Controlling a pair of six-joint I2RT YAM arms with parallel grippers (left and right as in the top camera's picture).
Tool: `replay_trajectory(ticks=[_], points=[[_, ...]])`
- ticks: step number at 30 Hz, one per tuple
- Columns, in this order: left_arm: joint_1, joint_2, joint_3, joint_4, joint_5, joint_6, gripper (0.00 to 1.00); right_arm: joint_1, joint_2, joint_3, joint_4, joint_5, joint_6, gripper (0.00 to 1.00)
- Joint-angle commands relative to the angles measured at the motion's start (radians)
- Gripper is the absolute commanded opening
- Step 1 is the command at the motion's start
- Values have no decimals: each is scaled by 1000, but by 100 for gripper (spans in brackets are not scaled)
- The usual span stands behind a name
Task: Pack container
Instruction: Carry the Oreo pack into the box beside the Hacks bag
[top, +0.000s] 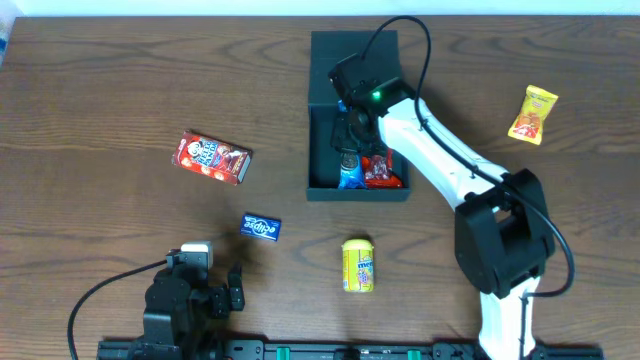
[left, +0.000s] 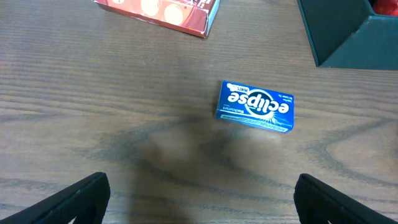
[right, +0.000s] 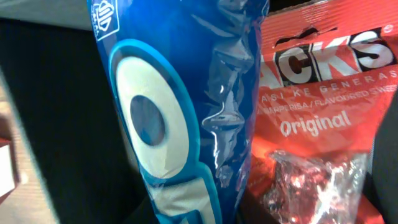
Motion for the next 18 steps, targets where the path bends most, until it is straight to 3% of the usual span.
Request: replay_trajectory(ticks=[1,18], points=[[6,-5,-32,-32,3,18,95,11,35,21,0,8,-28,18],[6,-5,-32,-32,3,18,95,9,103,21,7,37,-85,19]])
